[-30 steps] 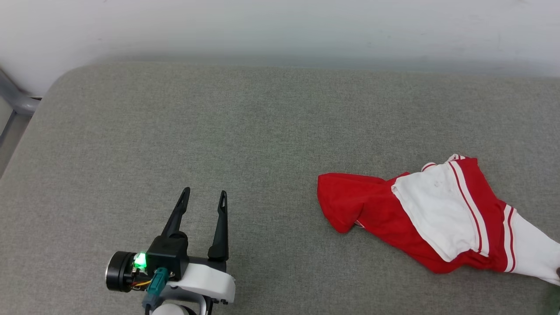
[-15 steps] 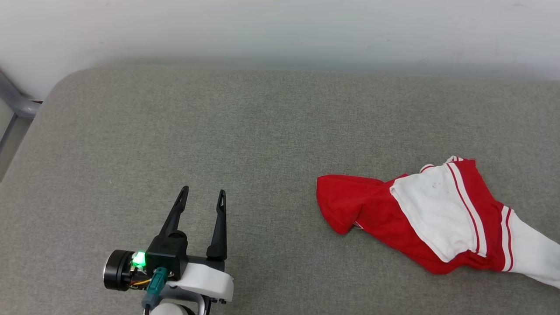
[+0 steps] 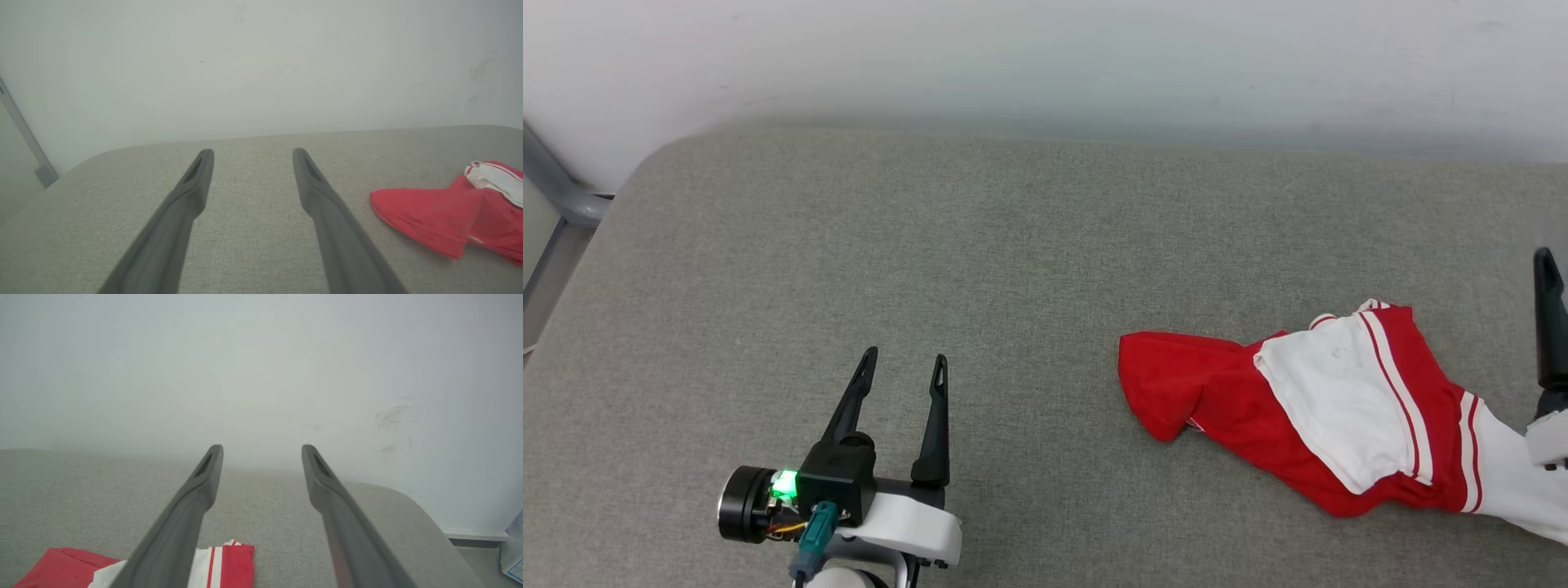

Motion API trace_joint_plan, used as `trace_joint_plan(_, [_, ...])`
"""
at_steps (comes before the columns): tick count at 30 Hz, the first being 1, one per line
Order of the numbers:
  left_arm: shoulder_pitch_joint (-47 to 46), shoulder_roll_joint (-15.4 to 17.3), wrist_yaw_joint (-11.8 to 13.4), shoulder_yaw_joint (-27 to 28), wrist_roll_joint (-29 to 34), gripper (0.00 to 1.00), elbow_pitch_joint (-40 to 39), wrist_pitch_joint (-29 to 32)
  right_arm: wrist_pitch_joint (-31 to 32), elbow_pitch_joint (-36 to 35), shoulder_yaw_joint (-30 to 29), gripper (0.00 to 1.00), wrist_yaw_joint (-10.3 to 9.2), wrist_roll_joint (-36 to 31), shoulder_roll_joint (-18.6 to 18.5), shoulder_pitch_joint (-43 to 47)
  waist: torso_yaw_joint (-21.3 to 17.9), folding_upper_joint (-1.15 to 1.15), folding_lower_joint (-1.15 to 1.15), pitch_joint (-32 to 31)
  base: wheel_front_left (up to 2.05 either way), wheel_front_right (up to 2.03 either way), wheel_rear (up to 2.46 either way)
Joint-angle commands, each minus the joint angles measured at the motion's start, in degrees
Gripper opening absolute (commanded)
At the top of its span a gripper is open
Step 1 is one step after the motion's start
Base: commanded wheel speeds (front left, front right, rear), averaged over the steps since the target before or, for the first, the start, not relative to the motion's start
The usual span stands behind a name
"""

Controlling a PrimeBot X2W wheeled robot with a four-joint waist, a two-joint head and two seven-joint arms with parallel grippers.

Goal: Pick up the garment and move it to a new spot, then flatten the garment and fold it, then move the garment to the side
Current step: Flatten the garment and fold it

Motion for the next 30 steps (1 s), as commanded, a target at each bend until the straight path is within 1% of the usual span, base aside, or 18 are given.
trace_joint_plan(1, [0.6,0.0,-0.3,0.0,0.5,1.0,-0.2,-0.1,0.7,-2.7,0.4,1.0,-0.08,-0.5,0.8,0.8,0.1,0.0,0.0,-0.1,0.0,0.0,0.0])
trace_joint_plan(4, [0.6,0.0,-0.3,0.0,0.4,1.0,-0.4,-0.1,2.9,-7.3,1.5,1.0,-0.08,-1.4,1.6,1.3,0.2,0.0,0.0,-0.3,0.0,0.0,0.0])
trace_joint_plan(7, [0.6,0.0,-0.1,-0.1,0.3,1.0,-0.5,-0.1,6.8,-10.0,4.6,1.0,-0.07,-0.8,0.6,1.4,0.4,0.0,0.0,-0.2,0.0,0.0,0.0])
trace_joint_plan(11, [0.3,0.0,0.1,-0.6,0.1,1.0,-0.6,-0.1,13.4,-10.7,11.4,1.0,-0.07,1.0,-3.7,-1.0,0.7,0.0,0.0,0.3,0.0,0.0,0.0])
trace_joint_plan(16, [-0.5,0.0,0.1,-1.1,-0.2,1.0,-0.6,-0.1,25.6,-8.8,21.5,1.0,-0.08,7.1,-11.5,-5.6,1.3,0.0,0.0,1.4,0.0,0.0,0.0])
trace_joint_plan(19, [-1.2,0.0,0.2,-1.5,-0.5,1.0,-0.8,-0.1,31.1,-5.7,24.6,1.0,-0.08,9.7,-15.7,-9.4,1.8,0.0,0.0,2.5,0.0,0.0,0.0])
trace_joint_plan(23, [-2.0,0.0,0.6,-2.4,-1.2,1.0,-0.9,-0.1,36.8,1.1,26.1,1.0,-0.08,12.5,-18.9,-14.4,3.0,0.0,0.0,4.5,0.0,0.0,0.0])
trace_joint_plan(26, [-2.8,0.0,0.9,-3.2,-1.7,1.0,-1.2,-0.1,39.5,6.9,26.7,1.0,-0.08,13.5,-20.1,-17.8,3.9,0.0,0.0,6.3,0.0,0.0,0.0])
trace_joint_plan(30, [-4.0,0.0,1.4,-4.0,-2.2,1.0,-1.4,-0.1,40.3,15.2,26.4,1.0,-0.08,12.5,-20.2,-22.0,5.3,0.0,0.0,9.0,0.0,0.0,0.0])
